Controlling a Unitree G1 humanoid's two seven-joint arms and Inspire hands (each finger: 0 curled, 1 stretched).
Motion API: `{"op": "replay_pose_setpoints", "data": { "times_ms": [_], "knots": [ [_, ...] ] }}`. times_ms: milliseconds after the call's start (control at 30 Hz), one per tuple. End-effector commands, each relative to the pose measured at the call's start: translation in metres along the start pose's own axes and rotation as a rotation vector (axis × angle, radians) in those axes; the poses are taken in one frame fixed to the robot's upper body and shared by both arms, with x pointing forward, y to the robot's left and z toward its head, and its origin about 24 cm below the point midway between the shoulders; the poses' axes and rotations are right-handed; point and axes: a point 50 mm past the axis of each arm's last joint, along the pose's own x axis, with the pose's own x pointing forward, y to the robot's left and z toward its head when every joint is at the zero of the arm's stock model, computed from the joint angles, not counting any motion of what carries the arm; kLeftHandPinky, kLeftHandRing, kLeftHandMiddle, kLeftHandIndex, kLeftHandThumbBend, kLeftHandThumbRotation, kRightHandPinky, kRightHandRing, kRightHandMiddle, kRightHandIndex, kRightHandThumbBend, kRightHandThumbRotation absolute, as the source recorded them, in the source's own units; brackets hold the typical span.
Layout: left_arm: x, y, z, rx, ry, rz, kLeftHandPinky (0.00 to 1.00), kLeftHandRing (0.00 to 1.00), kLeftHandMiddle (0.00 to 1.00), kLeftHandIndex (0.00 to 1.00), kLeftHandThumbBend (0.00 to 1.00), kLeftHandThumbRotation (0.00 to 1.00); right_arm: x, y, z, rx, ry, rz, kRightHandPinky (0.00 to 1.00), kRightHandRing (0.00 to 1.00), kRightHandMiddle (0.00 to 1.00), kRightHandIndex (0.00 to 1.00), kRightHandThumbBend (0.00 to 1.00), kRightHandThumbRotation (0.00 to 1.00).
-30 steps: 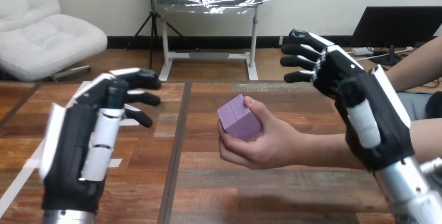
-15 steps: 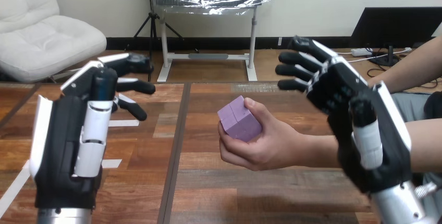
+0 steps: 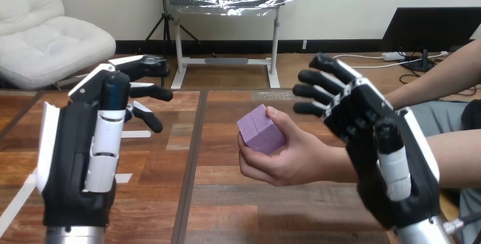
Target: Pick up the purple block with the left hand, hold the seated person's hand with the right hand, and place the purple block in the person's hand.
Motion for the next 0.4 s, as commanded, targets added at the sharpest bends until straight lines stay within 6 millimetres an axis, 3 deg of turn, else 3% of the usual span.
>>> {"op": "replay_pose_setpoints", "data": {
  "times_ms": [0, 367],
  "knots": [
    [0.0037, -0.0023, 0.0104, -0.030, -0.073, 0.023, 0.31, 0.57, 0.67, 0.61, 0.58, 1.00, 0.0055, 0.0078, 0.0111, 0.026, -0.063, 0.027, 0.75, 0.81, 0.83, 0.85, 0.85, 0.82],
    [0.0016, -0.0051, 0.0102, -0.028, -0.063, 0.032, 0.30, 0.57, 0.67, 0.62, 0.52, 1.00, 0.0011, 0.0131, 0.0080, 0.055, -0.031, 0.046, 0.76, 0.81, 0.82, 0.85, 0.84, 0.81]
  ]
}}
